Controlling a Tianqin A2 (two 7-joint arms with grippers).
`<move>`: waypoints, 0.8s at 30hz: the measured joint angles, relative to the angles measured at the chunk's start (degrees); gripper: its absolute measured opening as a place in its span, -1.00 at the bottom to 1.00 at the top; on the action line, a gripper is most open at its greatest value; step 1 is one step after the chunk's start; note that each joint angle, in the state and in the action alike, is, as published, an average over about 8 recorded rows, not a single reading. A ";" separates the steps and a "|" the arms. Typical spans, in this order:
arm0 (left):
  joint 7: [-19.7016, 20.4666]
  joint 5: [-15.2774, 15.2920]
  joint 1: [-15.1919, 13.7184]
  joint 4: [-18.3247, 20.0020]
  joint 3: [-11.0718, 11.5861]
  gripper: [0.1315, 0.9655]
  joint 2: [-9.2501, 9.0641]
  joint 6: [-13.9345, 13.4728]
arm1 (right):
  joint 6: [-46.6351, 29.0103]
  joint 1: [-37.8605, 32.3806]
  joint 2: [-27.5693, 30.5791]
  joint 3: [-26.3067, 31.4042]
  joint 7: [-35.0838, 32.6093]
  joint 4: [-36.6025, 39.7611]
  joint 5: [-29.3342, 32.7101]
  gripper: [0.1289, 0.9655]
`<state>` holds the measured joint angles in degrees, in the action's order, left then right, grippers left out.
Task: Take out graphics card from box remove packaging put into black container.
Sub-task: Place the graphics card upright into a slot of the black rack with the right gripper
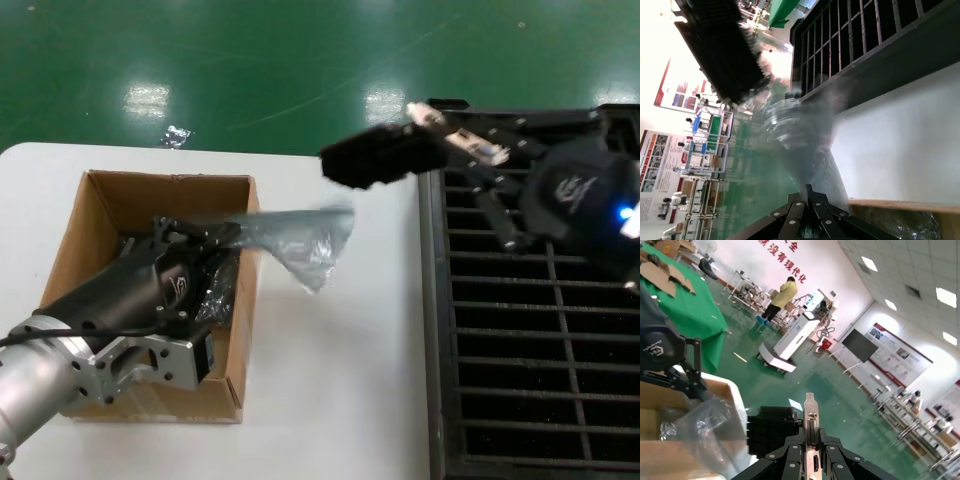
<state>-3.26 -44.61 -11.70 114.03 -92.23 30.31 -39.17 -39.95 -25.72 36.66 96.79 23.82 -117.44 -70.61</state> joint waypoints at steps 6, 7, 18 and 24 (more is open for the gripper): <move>0.00 0.00 0.00 0.00 0.00 -0.98 0.00 0.00 | -0.92 -0.40 5.16 -2.49 -1.77 -0.49 -4.15 -0.88; 0.00 0.00 0.00 0.00 0.00 -0.98 0.00 0.00 | -1.24 -0.48 6.00 -2.78 -1.73 -0.51 -4.51 -0.88; 0.00 0.00 0.00 0.00 0.00 -0.98 0.00 0.00 | -10.70 -5.82 12.19 -1.24 5.40 -0.56 2.54 -0.88; 0.00 0.00 0.00 0.00 0.00 -0.98 0.00 0.00 | -22.29 -14.08 8.54 5.39 12.05 -0.56 14.27 -0.88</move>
<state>-3.27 -44.61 -11.70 114.03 -92.23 30.31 -39.17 -62.24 -39.79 45.20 102.17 35.87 -118.00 -56.34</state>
